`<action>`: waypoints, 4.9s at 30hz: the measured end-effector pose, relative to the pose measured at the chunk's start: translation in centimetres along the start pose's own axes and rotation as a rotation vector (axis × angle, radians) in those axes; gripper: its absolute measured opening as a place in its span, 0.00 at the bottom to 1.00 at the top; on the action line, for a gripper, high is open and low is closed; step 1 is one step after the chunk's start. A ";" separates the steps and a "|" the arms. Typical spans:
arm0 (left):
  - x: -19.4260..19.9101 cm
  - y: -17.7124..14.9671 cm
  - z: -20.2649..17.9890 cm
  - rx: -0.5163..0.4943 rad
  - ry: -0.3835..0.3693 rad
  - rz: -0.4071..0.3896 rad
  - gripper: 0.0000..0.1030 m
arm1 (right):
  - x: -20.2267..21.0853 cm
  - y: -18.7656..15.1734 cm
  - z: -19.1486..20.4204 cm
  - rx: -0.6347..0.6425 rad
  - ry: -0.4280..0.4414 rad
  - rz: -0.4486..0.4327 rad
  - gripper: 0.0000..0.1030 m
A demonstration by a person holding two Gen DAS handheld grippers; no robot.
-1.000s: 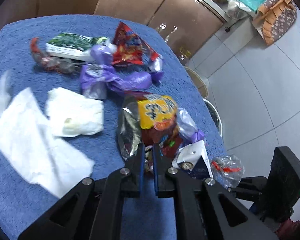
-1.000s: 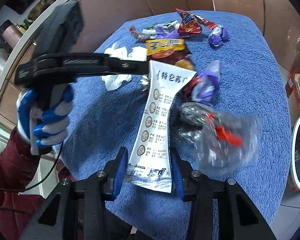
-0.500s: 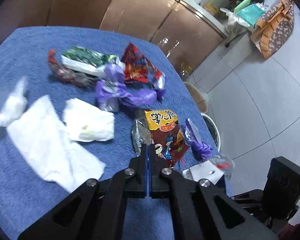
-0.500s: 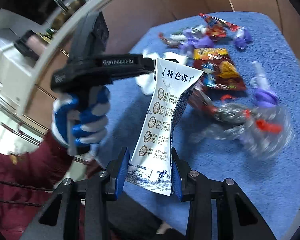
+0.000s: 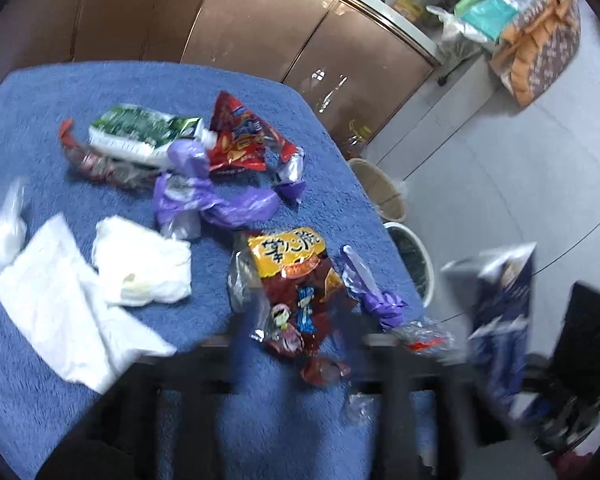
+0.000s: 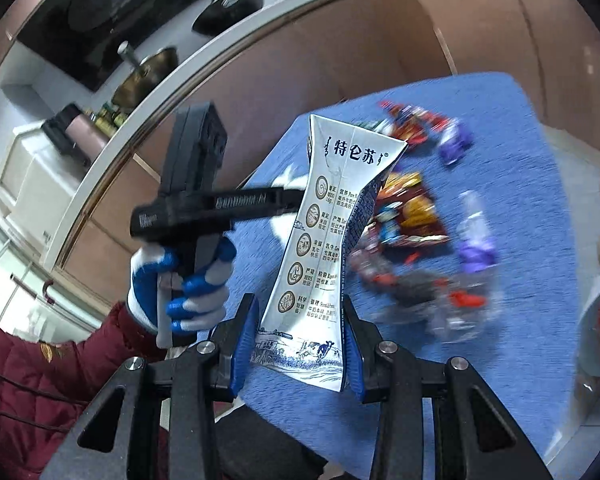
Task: Collect trash
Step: 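Lift the snack bag with the left tool while the right lifts the milk carton, then drop the snack bag and milk carton into the black trash bin with both tools, then move both tools back over the blue towel, then grasp the purple wrapper with the left tool while the right grasps the red chip bag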
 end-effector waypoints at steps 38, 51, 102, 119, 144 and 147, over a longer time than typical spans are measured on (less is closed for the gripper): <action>-0.8 3.4 -12.9 -0.231 -0.094 0.005 0.10 | 11.3 -3.4 -13.8 -0.215 -0.350 -0.272 0.36; -17.7 0.4 -28.0 -0.453 -0.068 0.257 0.12 | 15.2 -10.2 -26.2 -0.449 -0.650 -0.217 0.36; 21.5 7.1 -9.4 -0.223 0.116 -0.389 0.40 | 16.0 2.8 -2.1 0.025 -0.769 -0.345 0.55; 16.8 4.5 0.2 -0.095 0.114 -0.259 0.40 | 5.6 8.0 0.2 0.250 -0.602 -0.145 0.55; -3.4 9.2 5.2 -0.037 0.256 -0.010 0.39 | -17.8 13.8 -13.7 0.414 -0.287 0.212 0.55; -4.1 9.0 5.1 -0.040 0.260 0.012 0.37 | -19.3 13.7 -14.5 0.405 -0.261 0.242 0.55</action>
Point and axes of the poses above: each gripper's, at about its wrist camera, not at the fingertips, and x roughly against the way its jaws point, z to its left, y to its top, the point moved 7 cm from there along -x, roughly the way its jaws point, and after that the axes turned 13 degrees about x, right-handed, at the moved point
